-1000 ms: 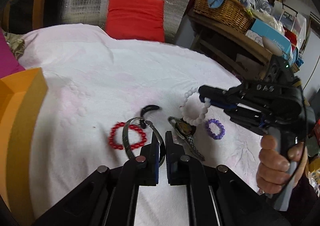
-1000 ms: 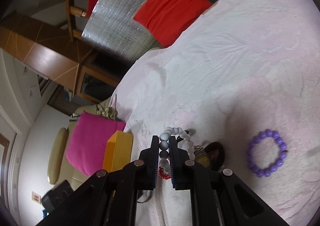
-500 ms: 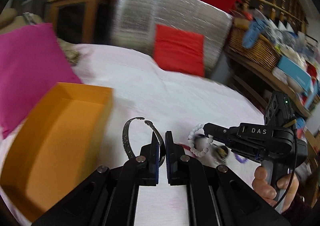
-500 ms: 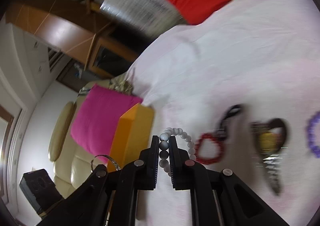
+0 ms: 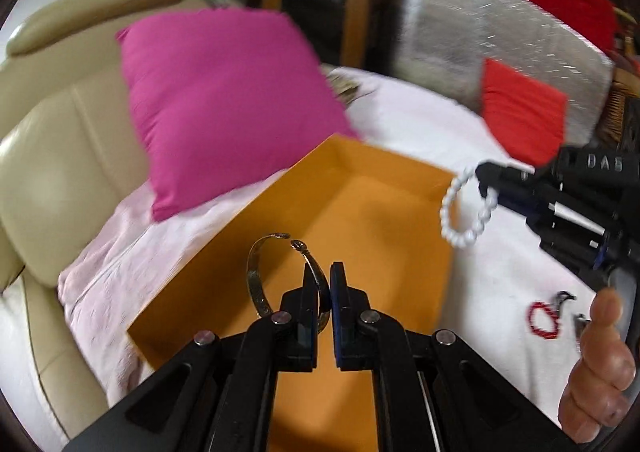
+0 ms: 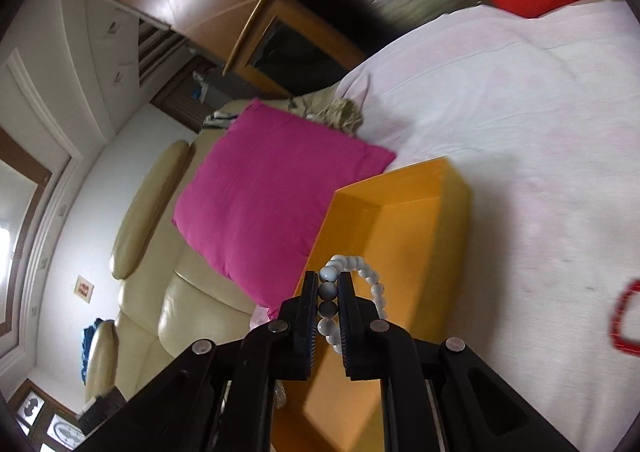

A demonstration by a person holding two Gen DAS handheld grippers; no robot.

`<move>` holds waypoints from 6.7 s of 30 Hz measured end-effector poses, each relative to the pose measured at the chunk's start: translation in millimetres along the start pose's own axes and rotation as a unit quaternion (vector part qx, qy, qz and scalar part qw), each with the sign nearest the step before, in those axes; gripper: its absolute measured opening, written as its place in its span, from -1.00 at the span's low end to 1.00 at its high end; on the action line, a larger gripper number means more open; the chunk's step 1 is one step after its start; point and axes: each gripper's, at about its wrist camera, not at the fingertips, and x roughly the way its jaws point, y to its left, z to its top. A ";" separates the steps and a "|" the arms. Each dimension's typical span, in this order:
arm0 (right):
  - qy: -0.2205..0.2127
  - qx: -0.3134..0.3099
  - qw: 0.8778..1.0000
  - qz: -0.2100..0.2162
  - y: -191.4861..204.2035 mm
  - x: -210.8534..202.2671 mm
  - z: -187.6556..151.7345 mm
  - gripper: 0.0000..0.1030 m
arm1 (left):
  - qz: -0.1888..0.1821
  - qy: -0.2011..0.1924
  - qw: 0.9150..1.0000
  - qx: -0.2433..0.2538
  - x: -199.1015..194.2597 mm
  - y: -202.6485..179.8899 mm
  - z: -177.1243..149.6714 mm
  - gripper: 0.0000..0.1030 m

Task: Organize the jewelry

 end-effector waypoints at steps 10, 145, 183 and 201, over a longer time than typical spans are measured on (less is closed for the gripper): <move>0.067 0.042 0.995 -0.061 -17.1 56.5 -7.0 -0.51 | 0.050 0.039 0.998 -0.024 19.1 17.1 -6.3 -0.51; -0.021 0.157 0.970 -0.183 -235.0 -242.4 -29.8 0.16 | -0.267 0.175 0.911 0.262 27.1 -216.2 -92.3 -0.07; -0.027 0.155 0.952 -0.263 -254.6 -271.6 -25.1 0.15 | -0.230 0.128 0.932 0.249 29.5 -200.8 -75.3 -0.96; 0.013 0.020 0.912 -0.410 -239.1 -246.2 -36.5 -0.79 | -0.231 0.133 0.917 0.297 50.2 -245.5 -94.0 -0.34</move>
